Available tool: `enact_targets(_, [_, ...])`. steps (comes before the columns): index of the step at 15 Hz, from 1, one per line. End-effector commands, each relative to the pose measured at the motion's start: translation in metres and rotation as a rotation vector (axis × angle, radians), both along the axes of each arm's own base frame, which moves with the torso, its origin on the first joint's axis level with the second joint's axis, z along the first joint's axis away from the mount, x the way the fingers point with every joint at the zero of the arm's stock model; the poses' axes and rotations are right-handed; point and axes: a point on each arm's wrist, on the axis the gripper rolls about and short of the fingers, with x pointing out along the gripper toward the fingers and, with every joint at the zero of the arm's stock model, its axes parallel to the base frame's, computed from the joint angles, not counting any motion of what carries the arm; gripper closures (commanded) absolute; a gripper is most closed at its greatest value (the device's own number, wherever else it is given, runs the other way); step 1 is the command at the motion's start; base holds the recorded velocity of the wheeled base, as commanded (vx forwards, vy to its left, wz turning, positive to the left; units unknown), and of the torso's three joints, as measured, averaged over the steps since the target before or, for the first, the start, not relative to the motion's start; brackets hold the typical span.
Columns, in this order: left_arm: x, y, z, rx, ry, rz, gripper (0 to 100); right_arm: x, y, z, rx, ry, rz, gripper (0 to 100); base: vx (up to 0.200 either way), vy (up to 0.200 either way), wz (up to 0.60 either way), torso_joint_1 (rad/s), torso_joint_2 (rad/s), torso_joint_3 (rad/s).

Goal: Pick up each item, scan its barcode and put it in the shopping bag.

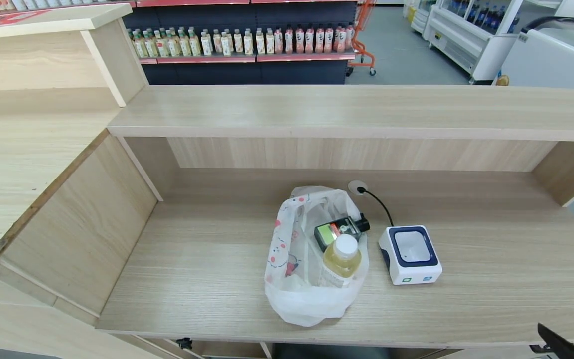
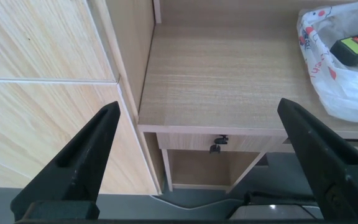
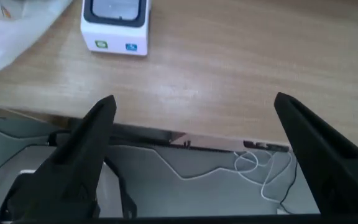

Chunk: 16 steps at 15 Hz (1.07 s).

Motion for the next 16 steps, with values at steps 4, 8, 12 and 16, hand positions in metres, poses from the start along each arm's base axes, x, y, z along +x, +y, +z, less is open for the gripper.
enact_targets(4, [0.0, 0.0, 0.0, -0.002, -0.001, 0.0, 0, -0.074, 0.002, -0.037, 0.015, -0.133, -0.03, 0, 0.0, 0.0, 0.0, 0.0, 0.0, 0.0])
enact_targets(8, [0.0, 0.0, 0.0, 0.007, -0.001, 0.001, 0, -0.08, 0.002, -0.039, 0.051, -0.2, -0.039, 0, 0.0, -0.15, 0.0, -0.002, 0.0, 0.005])
enact_targets(12, [0.0, 0.0, 0.0, 0.004, -0.001, 0.001, 0, -0.077, 0.002, -0.039, 0.054, -0.272, -0.031, 0, 0.0, -0.2, 0.0, 0.009, 0.0, 0.002])
enact_targets(16, [0.0, 0.0, 0.0, 0.001, -0.001, 0.001, 0, -0.077, 0.002, -0.039, 0.066, -0.277, -0.03, 0, 0.0, -0.2, 0.0, 0.001, 0.0, 0.005])
